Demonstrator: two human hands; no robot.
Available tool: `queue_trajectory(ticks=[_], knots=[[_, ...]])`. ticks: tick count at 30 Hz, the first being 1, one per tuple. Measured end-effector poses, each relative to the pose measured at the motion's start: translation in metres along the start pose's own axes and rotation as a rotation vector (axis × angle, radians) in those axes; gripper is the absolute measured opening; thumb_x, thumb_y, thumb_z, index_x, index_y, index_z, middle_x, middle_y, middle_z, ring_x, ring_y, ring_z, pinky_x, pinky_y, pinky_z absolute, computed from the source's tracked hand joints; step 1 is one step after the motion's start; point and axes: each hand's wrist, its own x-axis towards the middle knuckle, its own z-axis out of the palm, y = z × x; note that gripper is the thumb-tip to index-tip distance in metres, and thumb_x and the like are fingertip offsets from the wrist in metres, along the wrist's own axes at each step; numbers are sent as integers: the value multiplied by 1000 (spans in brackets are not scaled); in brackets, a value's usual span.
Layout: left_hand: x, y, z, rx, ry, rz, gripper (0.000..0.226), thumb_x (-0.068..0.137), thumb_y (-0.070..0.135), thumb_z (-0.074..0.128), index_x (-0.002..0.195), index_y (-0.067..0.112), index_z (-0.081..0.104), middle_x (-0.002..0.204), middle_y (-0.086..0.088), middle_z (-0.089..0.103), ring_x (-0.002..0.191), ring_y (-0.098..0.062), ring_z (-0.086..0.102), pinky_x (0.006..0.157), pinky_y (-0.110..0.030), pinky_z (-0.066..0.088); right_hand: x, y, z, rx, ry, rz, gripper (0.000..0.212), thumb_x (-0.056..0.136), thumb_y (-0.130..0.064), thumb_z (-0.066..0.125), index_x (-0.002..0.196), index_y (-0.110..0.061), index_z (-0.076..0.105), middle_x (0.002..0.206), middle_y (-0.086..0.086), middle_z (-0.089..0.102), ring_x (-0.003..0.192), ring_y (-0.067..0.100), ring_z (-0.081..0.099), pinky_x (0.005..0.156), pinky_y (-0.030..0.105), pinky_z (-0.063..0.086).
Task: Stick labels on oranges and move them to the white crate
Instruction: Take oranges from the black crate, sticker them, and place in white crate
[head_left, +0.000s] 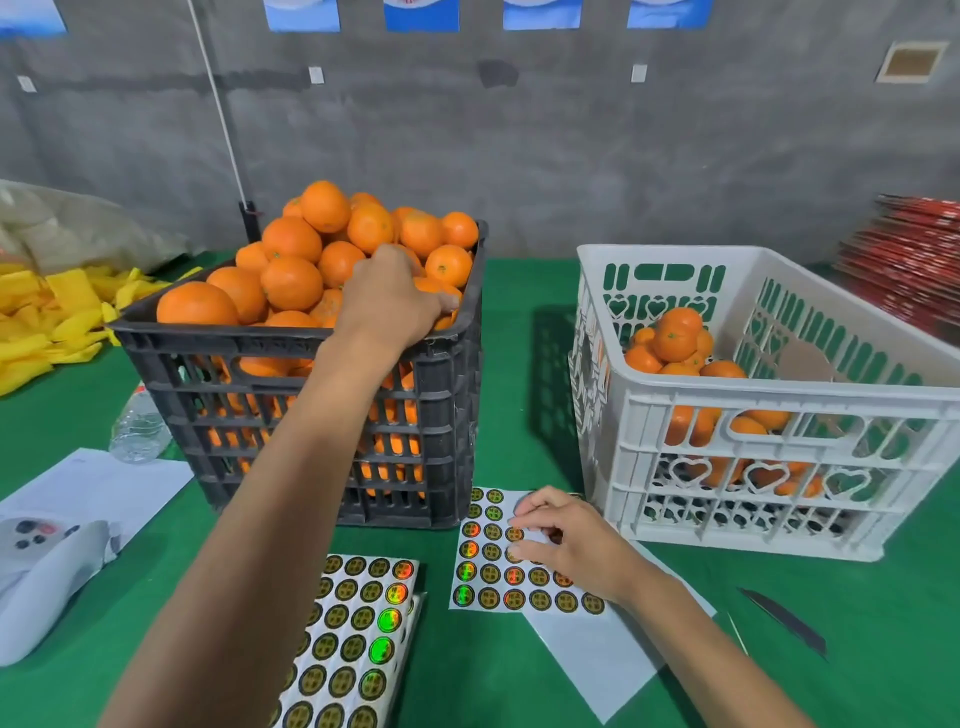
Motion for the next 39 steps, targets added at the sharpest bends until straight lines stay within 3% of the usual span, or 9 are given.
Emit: queue_trajectory(ticks=[4, 11, 15, 18, 24, 26, 29, 33, 39], knots=[[0, -2, 1, -15, 23, 1, 73, 81, 44, 83, 137, 4, 58, 134, -19, 62, 126, -36, 56, 96, -43, 49, 1, 1, 2, 22, 69, -3, 26, 91, -34, 75, 115, -26, 78, 112, -17, 61, 103, 5, 59, 96, 25, 49], [-3, -2, 2, -12, 59, 18, 49, 82, 41, 83, 116, 8, 66, 121, -20, 67, 114, -37, 61, 82, -39, 49, -1, -2, 3, 10, 58, -1, 37, 87, -46, 76, 117, -25, 76, 112, -18, 58, 98, 8, 57, 90, 22, 47], [-4, -2, 3, -22, 71, 17, 64, 82, 41, 83, 128, 2, 63, 124, -20, 66, 117, -37, 60, 84, -39, 49, 1, -2, 5, 10, 78, -11, 28, 89, -40, 75, 110, -21, 79, 107, -12, 59, 84, 12, 56, 85, 27, 50], [-5, -3, 3, -30, 73, 17, 63, 83, 41, 83, 128, 2, 63, 124, -19, 65, 116, -37, 60, 82, -37, 48, 3, -2, 9, 64, 137, 16, 15, 88, -34, 79, 99, -25, 81, 105, -10, 62, 74, 9, 53, 78, 20, 48], [-7, -3, 3, -32, 75, 22, 45, 82, 38, 84, 109, 5, 69, 111, -18, 68, 110, -37, 63, 77, -35, 45, 13, -10, 3, 264, 119, 221, 3, 82, -27, 83, 82, -25, 81, 101, -2, 65, 80, 9, 62, 71, 18, 48], [-6, -4, 3, -27, 83, 18, 31, 82, 38, 85, 91, 16, 65, 96, -15, 63, 105, -37, 64, 75, -35, 45, 16, -10, -2, 281, 81, 266, 6, 84, -25, 80, 84, -19, 81, 93, 0, 71, 81, 12, 68, 73, 18, 49], [-5, -6, 6, -29, 106, 26, 40, 81, 40, 85, 106, 13, 68, 95, -12, 66, 100, -36, 62, 76, -34, 44, 21, -13, -4, 315, 67, 317, 29, 88, -19, 69, 82, 10, 67, 68, 17, 60, 64, 34, 56, 68, 20, 49], [-2, -6, 10, -49, 139, 29, 65, 83, 43, 82, 134, 8, 61, 124, -17, 67, 119, -38, 60, 85, -41, 50, 33, -43, -5, 429, 444, 384, 12, 96, -15, 65, 90, -7, 72, 71, 4, 69, 61, 13, 62, 64, 26, 54], [0, 11, 8, -215, 235, 8, 66, 84, 54, 76, 134, 13, 65, 124, -12, 71, 119, -32, 62, 89, -39, 52, 69, -150, -54, 609, 941, -17, 6, 98, -26, 66, 100, -23, 71, 81, -4, 73, 65, 12, 70, 63, 23, 56]])
